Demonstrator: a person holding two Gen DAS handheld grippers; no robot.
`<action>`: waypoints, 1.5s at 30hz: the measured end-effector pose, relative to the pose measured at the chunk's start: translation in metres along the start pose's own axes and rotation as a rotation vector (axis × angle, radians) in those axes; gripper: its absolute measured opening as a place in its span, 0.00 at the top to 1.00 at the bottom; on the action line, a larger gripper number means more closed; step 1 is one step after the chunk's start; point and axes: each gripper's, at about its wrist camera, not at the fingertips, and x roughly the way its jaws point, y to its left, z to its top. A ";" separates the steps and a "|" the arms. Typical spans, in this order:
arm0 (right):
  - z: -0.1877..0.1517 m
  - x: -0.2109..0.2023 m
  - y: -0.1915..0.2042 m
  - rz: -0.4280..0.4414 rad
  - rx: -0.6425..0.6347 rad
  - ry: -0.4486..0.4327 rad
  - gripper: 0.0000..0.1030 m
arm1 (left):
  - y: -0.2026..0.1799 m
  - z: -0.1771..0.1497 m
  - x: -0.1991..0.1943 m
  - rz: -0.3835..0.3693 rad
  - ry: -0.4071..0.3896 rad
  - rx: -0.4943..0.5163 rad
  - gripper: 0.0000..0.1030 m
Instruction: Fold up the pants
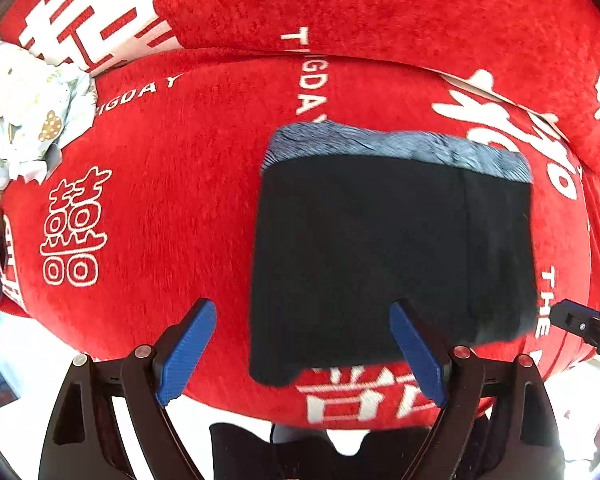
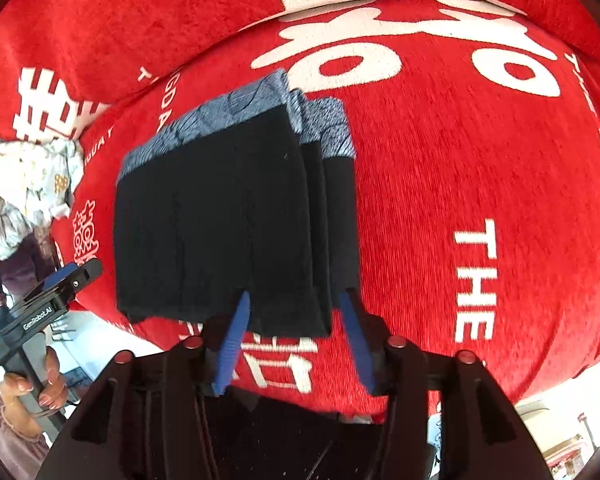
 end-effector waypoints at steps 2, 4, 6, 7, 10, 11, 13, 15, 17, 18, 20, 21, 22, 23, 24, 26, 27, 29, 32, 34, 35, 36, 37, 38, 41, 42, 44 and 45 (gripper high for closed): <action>-0.003 -0.005 0.006 -0.016 -0.019 -0.001 0.36 | -0.009 -0.006 -0.010 0.005 -0.004 -0.006 0.13; -0.007 -0.013 0.014 -0.044 -0.052 -0.012 0.25 | -0.014 -0.011 -0.020 -0.001 -0.015 -0.014 0.13; -0.010 -0.020 0.022 -0.073 -0.078 -0.030 0.19 | -0.020 -0.015 -0.031 -0.002 -0.035 -0.022 0.13; -0.011 -0.024 0.025 -0.084 -0.092 -0.040 0.18 | -0.022 -0.017 -0.036 -0.005 -0.043 -0.023 0.13; -0.014 -0.033 0.034 -0.100 -0.114 -0.061 0.13 | -0.029 -0.022 -0.048 -0.004 -0.065 -0.005 0.13; -0.015 -0.036 0.036 -0.106 -0.115 -0.072 0.09 | -0.031 -0.023 -0.053 -0.002 -0.072 0.006 0.13; -0.017 -0.041 0.041 -0.113 -0.119 -0.098 0.00 | -0.032 -0.024 -0.058 -0.001 -0.085 0.024 0.13; -0.019 -0.046 0.046 -0.119 -0.117 -0.122 0.00 | -0.032 -0.024 -0.062 -0.003 -0.097 0.040 0.13; -0.021 -0.049 0.051 -0.134 -0.104 -0.136 0.00 | -0.029 -0.023 -0.063 -0.006 -0.098 0.054 0.13; -0.022 -0.051 0.053 -0.132 -0.094 -0.140 0.00 | -0.027 -0.023 -0.063 -0.006 -0.095 0.058 0.13; -0.026 -0.052 0.057 -0.137 -0.076 -0.146 0.00 | -0.023 -0.023 -0.065 0.003 -0.096 0.069 0.13; -0.028 -0.055 0.061 -0.148 -0.067 -0.152 0.00 | -0.021 -0.024 -0.066 0.008 -0.099 0.072 0.13; -0.030 -0.056 0.063 -0.159 -0.061 -0.158 0.00 | -0.019 -0.025 -0.067 0.012 -0.100 0.074 0.13; -0.032 -0.059 0.066 -0.171 -0.054 -0.165 0.00 | -0.017 -0.026 -0.069 0.010 -0.098 0.074 0.13; -0.035 -0.060 0.068 -0.176 -0.048 -0.170 0.00 | -0.015 -0.027 -0.071 0.007 -0.098 0.073 0.13; -0.039 -0.065 0.075 -0.185 -0.030 -0.175 0.00 | -0.010 -0.030 -0.076 0.002 -0.101 0.068 0.13; -0.041 -0.066 0.077 -0.187 -0.026 -0.176 0.00 | -0.008 -0.031 -0.078 0.003 -0.100 0.068 0.13; -0.044 -0.070 0.084 -0.198 -0.025 -0.176 0.00 | -0.006 -0.035 -0.082 0.003 -0.098 0.070 0.13; -0.048 -0.073 0.094 -0.217 -0.034 -0.179 0.00 | -0.003 -0.041 -0.088 -0.004 -0.102 0.079 0.13; -0.051 -0.075 0.101 -0.221 -0.038 -0.184 0.00 | -0.002 -0.044 -0.092 -0.003 -0.106 0.084 0.13; -0.052 -0.076 0.104 -0.221 -0.042 -0.186 0.00 | -0.001 -0.046 -0.094 -0.006 -0.108 0.084 0.13; -0.053 -0.077 0.107 -0.224 -0.047 -0.187 0.00 | -0.001 -0.047 -0.096 -0.011 -0.108 0.082 0.13; -0.054 -0.077 0.109 -0.226 -0.049 -0.189 0.00 | 0.000 -0.047 -0.096 -0.016 -0.105 0.080 0.13; -0.055 -0.079 0.112 -0.230 -0.054 -0.192 0.00 | 0.001 -0.048 -0.097 -0.019 -0.103 0.077 0.13; -0.056 -0.081 0.116 -0.238 -0.062 -0.196 0.00 | 0.001 -0.049 -0.099 -0.021 -0.105 0.074 0.13; -0.057 -0.082 0.117 -0.240 -0.065 -0.196 0.00 | 0.002 -0.049 -0.101 -0.021 -0.108 0.073 0.13; -0.059 -0.083 0.119 -0.246 -0.070 -0.196 0.00 | 0.002 -0.049 -0.102 -0.024 -0.111 0.069 0.13; -0.060 -0.083 0.120 -0.251 -0.073 -0.196 0.00 | 0.002 -0.048 -0.103 -0.025 -0.111 0.066 0.13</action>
